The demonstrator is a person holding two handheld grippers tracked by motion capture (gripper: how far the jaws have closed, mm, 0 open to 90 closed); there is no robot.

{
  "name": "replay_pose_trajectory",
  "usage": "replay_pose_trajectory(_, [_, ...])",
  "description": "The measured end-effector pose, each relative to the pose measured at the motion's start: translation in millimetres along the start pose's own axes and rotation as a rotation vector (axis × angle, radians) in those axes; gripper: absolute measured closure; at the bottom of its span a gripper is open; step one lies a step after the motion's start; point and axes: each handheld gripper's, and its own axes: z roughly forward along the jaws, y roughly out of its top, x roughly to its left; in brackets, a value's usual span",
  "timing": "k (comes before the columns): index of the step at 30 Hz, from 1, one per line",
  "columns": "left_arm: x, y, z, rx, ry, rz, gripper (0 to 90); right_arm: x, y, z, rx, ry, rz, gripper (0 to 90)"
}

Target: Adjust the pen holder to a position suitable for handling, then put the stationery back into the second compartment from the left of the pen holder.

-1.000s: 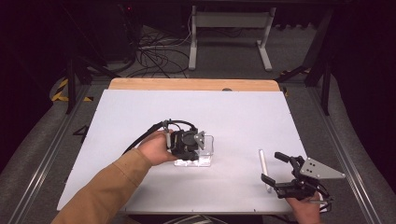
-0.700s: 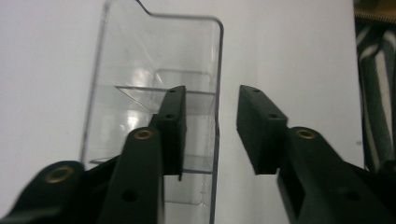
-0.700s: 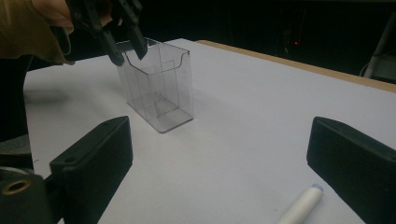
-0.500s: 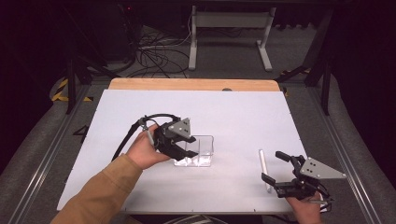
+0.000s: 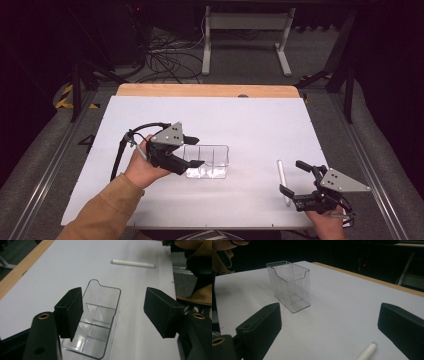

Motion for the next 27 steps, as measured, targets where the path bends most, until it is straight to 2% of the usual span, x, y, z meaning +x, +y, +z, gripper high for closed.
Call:
replay_pose_trajectory(3, [-3.6,-6.4,-9.0,-0.066,0.004,-0.037,30.3,0.3,2.4,-1.7,-0.014,-0.020,-0.015,4.4])
replay_pose_trajectory(7, [-9.3,-17.1,-21.1,-0.121,0.022,-0.090,22.8,-0.4,7.2,-2.3,-0.023,-0.024,-0.022,2.2])
replay_pose_trajectory(11, [-15.2,-32.1,-29.9,-0.170,0.071,-0.130,14.0,-1.1,9.0,-1.0,-0.021,-0.031,-0.017,0.2])
replay_pose_trajectory(15, [-18.6,-51.6,-36.9,-0.218,0.112,-0.179,9.5,-2.1,11.0,-2.3,-0.028,-0.030,-0.008,0.1])
replay_pose_trajectory(17, [-21.7,-61.9,-39.7,-0.238,0.140,-0.206,7.5,-2.0,12.2,-3.0,-0.037,-0.041,-0.012,0.1])
replay_pose_trajectory(19, [-24.5,-72.8,-43.8,-0.263,0.179,-0.209,6.1,-2.6,12.9,-3.7,-0.034,-0.039,-0.013,0.1])
replay_pose_trajectory(21, [-28.7,-83.4,-47.7,-0.289,0.220,-0.237,2.2,-3.0,13.2,-3.5,-0.026,-0.039,-0.013,0.1])
replay_pose_trajectory(22, [-30.5,-88.6,-49.8,-0.295,0.234,-0.246,2.1,-3.0,13.3,-3.2,-0.018,-0.037,-0.013,0.1])
replay_pose_trajectory(25, [-38.0,-103.3,-53.6,-0.295,0.324,-0.257,1.7,-2.3,12.9,-1.7,0.001,-0.018,-0.006,0.1])
replay_pose_trajectory(27, [-41.0,-112.1,-54.5,-0.293,0.346,-0.270,1.1,-1.7,12.9,-0.4,0.009,-0.009,-0.003,0.1])
